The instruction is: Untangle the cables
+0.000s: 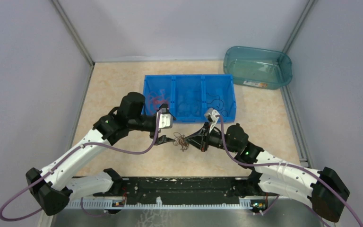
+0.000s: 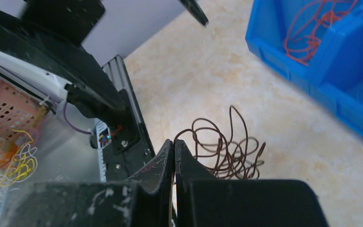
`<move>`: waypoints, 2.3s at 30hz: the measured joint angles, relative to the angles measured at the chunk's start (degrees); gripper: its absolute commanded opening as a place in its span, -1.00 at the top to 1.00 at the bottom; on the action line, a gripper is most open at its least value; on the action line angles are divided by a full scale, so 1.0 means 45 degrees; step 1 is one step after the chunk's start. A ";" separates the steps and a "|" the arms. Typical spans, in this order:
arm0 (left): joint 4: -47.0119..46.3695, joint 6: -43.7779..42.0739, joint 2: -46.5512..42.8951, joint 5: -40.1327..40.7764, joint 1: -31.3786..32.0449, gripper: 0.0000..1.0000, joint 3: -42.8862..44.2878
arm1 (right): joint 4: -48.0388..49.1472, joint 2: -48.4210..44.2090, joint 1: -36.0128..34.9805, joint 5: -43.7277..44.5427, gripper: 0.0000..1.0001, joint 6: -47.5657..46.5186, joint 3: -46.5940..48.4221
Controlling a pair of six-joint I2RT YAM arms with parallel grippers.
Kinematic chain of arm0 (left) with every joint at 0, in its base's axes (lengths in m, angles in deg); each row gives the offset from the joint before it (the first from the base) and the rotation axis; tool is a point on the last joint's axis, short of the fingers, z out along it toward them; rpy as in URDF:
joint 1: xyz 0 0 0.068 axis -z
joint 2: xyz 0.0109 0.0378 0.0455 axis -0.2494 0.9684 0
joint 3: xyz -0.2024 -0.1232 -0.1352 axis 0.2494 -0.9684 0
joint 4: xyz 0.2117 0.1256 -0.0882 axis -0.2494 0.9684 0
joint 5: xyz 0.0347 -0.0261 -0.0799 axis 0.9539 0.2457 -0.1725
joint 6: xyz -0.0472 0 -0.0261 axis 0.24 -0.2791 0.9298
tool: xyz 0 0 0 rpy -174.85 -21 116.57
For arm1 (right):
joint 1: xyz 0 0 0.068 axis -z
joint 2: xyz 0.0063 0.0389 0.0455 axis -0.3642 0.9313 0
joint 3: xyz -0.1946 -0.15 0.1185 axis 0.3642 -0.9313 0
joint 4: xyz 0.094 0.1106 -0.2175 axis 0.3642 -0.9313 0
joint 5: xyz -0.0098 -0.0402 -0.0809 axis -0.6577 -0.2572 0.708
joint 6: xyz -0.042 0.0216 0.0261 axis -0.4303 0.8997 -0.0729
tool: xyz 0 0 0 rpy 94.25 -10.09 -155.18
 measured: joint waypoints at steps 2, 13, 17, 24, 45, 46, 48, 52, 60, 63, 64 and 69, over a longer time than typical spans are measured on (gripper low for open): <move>-0.0272 0.0199 -0.0068 -0.0141 0.0219 -0.74 -0.0063 | 0.0437 -0.0146 0.0000 -0.0151 1.00 0.0019 0.0272; -0.0986 0.0772 -0.0151 -0.0481 0.0855 -0.46 -0.0398 | 0.1472 0.0029 0.0000 -0.0631 1.00 0.0277 0.0811; -0.1078 0.1098 -0.0175 -0.0641 0.0928 -0.26 -0.0767 | 0.1938 0.0058 0.0000 -0.0636 1.00 0.0452 0.0962; -0.1695 0.1826 -0.0175 -0.0646 0.0942 0.02 -0.1175 | 0.2157 0.0146 0.0000 -0.0743 1.00 0.0641 0.1020; -0.2113 0.1933 -0.0180 -0.0126 0.0942 0.99 -0.1171 | 0.2506 0.0321 0.0000 -0.0913 0.85 0.1200 0.1117; -0.2205 0.1933 -0.0180 -0.0024 0.0952 0.99 -0.1171 | 0.2569 0.0321 0.0000 -0.0918 0.75 0.1277 0.1112; -0.2390 0.1928 -0.0189 0.0204 0.0996 0.99 -0.1171 | 0.2837 0.0306 0.0000 -0.0918 0.60 0.1501 0.1044; -0.2506 0.1928 -0.0189 0.0491 0.0996 0.99 -0.0918 | 0.3638 0.0219 0.0000 -0.1069 0.45 0.1919 0.0690; -0.3177 0.2254 -0.0189 0.0423 0.0996 0.99 -0.0117 | 0.5761 0.0665 0.0000 -0.2069 0.26 0.3084 0.0495; -0.3288 0.2589 -0.0185 0.0185 0.0996 0.99 0.0097 | 0.6334 0.0860 0.0000 -0.2249 0.26 0.3395 0.0491; -0.3322 0.2701 -0.0189 0.0117 0.0996 0.99 0.0136 | 0.6494 0.0884 0.0000 -0.2254 0.26 0.3439 0.0491; -0.3638 0.3322 -0.0175 -0.0136 0.0996 0.99 0.0262 | 0.7640 0.1166 0.0000 -0.2225 0.28 0.3755 0.0491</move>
